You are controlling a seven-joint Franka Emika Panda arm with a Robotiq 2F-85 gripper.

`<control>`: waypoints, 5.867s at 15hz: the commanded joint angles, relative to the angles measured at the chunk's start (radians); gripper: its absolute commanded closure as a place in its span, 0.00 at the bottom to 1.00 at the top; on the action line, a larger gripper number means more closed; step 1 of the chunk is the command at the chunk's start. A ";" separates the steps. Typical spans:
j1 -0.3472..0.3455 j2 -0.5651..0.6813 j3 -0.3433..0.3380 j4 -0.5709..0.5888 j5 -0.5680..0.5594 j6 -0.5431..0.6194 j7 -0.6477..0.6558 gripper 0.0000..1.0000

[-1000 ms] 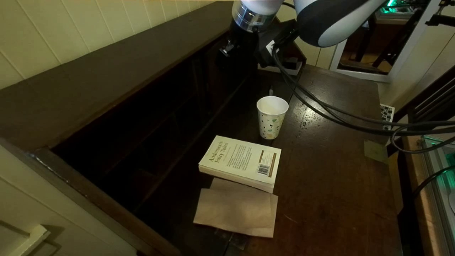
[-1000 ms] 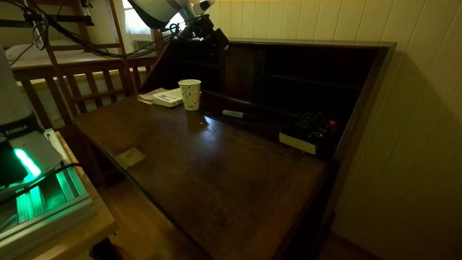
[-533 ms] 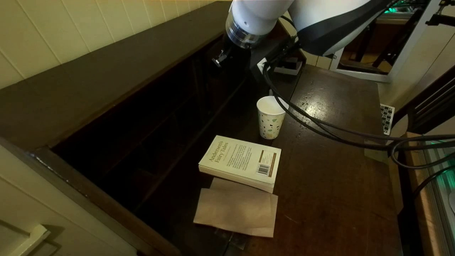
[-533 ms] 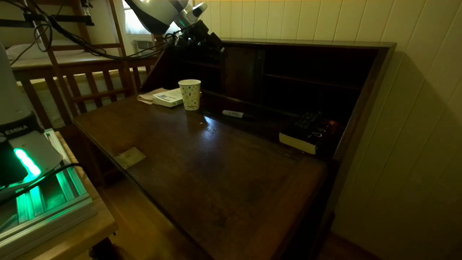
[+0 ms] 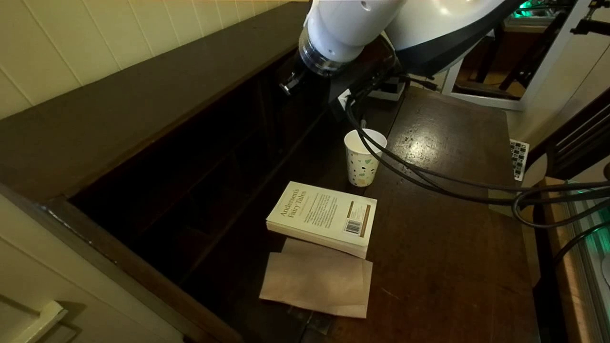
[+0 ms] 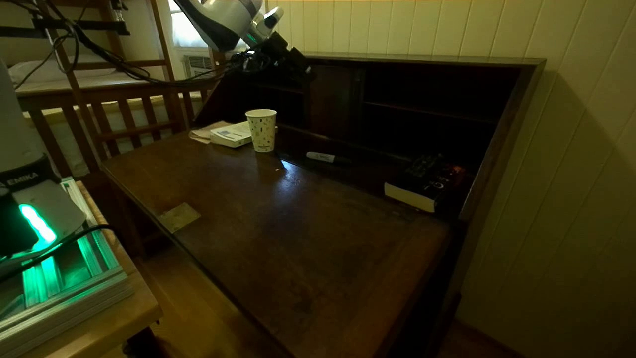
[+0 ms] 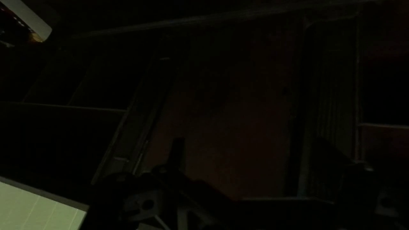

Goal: Remove the marker from the cup, then put the cup in the cabinet and close the cabinet door

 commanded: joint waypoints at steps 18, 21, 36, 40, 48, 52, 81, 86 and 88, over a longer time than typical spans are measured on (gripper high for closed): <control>-0.002 0.111 -0.007 0.109 -0.263 -0.012 0.259 0.00; 0.000 0.089 -0.006 0.082 -0.231 -0.039 0.224 0.00; -0.002 -0.001 -0.004 -0.022 -0.050 -0.120 -0.041 0.00; 0.006 -0.062 -0.009 -0.082 -0.021 -0.177 -0.078 0.00; -0.134 -0.163 0.110 -0.187 -0.052 -0.267 -0.062 0.00; -0.205 -0.189 0.148 -0.189 -0.050 -0.321 -0.069 0.00; -0.254 -0.423 0.105 -0.386 0.364 0.137 -0.248 0.00; -0.101 -0.398 -0.024 -0.555 0.753 0.297 -0.576 0.00; 0.012 -0.428 -0.089 -0.605 0.905 0.218 -0.711 0.00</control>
